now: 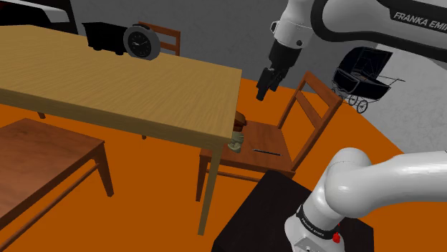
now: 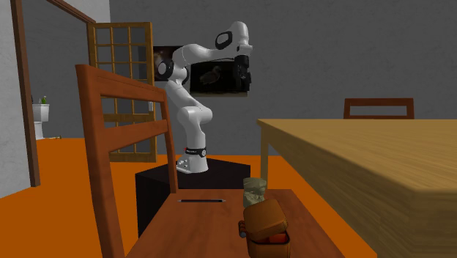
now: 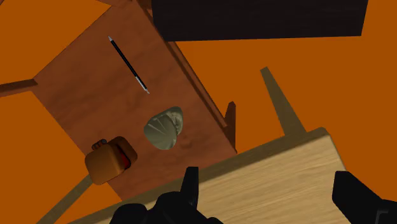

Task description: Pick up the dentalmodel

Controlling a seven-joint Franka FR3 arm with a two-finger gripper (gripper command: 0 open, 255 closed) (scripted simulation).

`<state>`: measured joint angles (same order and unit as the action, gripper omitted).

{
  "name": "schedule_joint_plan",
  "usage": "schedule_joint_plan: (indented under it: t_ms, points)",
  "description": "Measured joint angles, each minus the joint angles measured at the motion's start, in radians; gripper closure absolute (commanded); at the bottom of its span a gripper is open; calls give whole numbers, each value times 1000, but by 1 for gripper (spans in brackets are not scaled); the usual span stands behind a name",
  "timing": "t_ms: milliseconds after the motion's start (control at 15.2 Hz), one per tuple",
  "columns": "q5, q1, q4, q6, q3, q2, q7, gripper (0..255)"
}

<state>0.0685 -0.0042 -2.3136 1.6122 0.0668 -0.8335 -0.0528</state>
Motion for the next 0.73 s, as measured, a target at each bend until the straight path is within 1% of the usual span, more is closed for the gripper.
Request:
schedule_joint_plan:
  t_ms: [66, 198, 528, 726]
  points:
    - [0, 0, 0, 0, 0, 0, 0, 0]
    - [9, -6, -35, 38, -20, 1, 13, 0]
    - [34, -30, -166, 198, -84, 21, 49, 0]
    - [47, -45, -218, 285, -122, 49, 70, 0]
